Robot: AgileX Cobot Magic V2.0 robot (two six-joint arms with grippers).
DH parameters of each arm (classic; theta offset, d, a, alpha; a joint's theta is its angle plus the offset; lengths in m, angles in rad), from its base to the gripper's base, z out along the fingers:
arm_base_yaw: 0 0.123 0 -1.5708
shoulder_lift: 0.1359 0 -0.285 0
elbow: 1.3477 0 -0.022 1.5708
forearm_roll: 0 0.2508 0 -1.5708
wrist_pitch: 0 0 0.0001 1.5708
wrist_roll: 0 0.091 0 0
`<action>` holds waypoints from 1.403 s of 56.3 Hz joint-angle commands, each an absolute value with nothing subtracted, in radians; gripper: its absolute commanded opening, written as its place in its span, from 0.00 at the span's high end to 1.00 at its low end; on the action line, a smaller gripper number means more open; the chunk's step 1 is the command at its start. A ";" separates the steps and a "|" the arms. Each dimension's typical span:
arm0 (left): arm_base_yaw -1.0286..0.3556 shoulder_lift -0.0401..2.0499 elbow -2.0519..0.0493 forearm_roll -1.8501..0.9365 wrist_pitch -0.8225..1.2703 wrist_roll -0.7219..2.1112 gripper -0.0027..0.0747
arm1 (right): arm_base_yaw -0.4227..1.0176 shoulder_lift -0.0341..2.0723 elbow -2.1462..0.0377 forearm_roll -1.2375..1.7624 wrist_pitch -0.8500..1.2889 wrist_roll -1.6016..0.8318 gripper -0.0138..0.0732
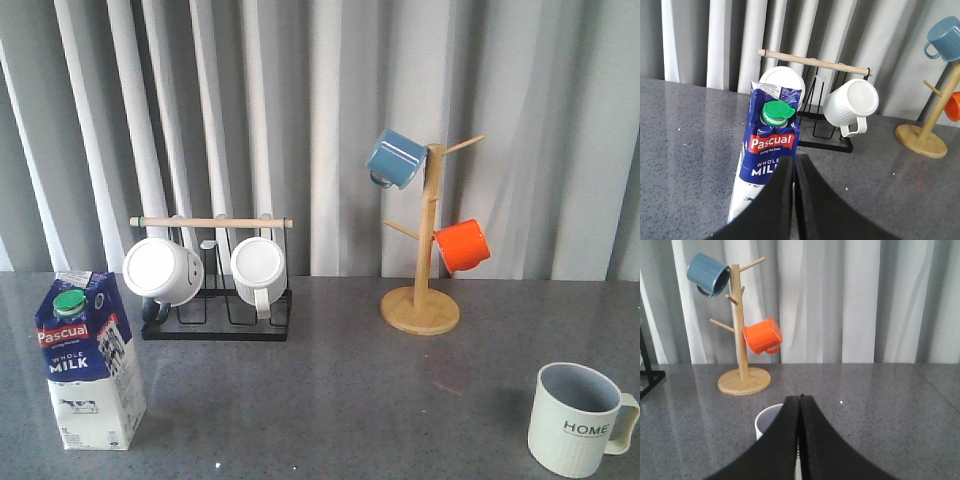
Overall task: Place milk next to cup
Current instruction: 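Move the right gripper toward the handle of the white HOME mug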
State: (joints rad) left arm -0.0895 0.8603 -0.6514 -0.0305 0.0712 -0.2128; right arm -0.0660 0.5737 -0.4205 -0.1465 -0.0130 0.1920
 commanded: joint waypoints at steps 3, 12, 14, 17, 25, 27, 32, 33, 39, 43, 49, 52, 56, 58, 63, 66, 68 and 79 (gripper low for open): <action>-0.092 0.922 -0.694 -0.034 -0.126 -0.213 0.97 | -0.075 0.634 -0.459 -0.136 -0.083 0.195 0.82; -0.092 0.952 -0.741 -0.033 -0.183 -0.147 0.92 | -0.075 0.708 -0.465 -0.135 -0.081 0.192 0.66; -0.092 0.954 -0.761 -0.033 -0.169 -0.118 0.89 | -0.075 0.730 -0.474 -0.133 -0.078 0.192 0.61; -0.092 0.957 -0.789 -0.033 -0.139 -0.076 0.83 | -0.075 0.766 -0.493 -0.133 -0.069 0.192 0.52; -0.092 0.968 -0.865 -0.033 -0.056 -0.040 0.58 | -0.075 0.848 -0.549 -0.137 -0.037 0.192 0.24; -0.092 0.969 -0.874 -0.033 -0.046 -0.040 0.52 | -0.075 0.859 -0.557 -0.142 -0.042 0.186 0.19; -0.092 0.973 -0.877 -0.034 -0.040 -0.040 0.36 | -0.075 0.878 -0.559 -0.167 -0.074 0.158 0.11; -0.092 0.973 -0.877 -0.034 -0.039 -0.040 0.34 | -0.075 0.881 -0.559 -0.169 -0.080 0.152 0.10; -0.092 0.973 -0.877 -0.034 -0.038 -0.045 0.26 | -0.075 0.881 -0.559 -0.169 -0.099 0.147 0.11; -0.092 0.973 -0.877 -0.034 -0.038 -0.045 0.24 | -0.075 0.881 -0.559 -0.169 -0.130 0.147 0.13; -0.092 0.973 -0.877 -0.034 -0.038 -0.045 0.25 | -0.075 0.881 -0.559 -0.169 -0.187 0.147 0.16; -0.092 0.973 -0.877 -0.034 -0.038 -0.045 0.25 | -0.075 0.881 -0.559 -0.169 -0.201 0.147 0.18; -0.092 0.973 -0.877 -0.034 -0.038 -0.045 0.25 | -0.075 0.881 -0.558 -0.169 -0.183 0.147 0.20; -0.092 0.973 -0.877 -0.034 -0.038 -0.045 0.25 | -0.075 0.881 -0.558 -0.168 -0.173 0.148 0.21; -0.092 0.973 -0.877 -0.034 -0.038 -0.045 0.25 | -0.075 0.881 -0.558 -0.159 -0.164 0.158 0.22; -0.092 0.973 -0.877 -0.034 -0.038 -0.045 0.25 | -0.075 0.881 -0.558 -0.159 -0.151 0.159 0.22; -0.092 0.973 -0.877 -0.034 -0.038 -0.045 0.25 | -0.075 0.881 -0.558 -0.158 -0.146 0.159 0.22; -0.092 0.973 -0.877 -0.034 -0.038 -0.045 0.25 | -0.140 0.925 -0.478 -0.146 -0.310 0.056 0.22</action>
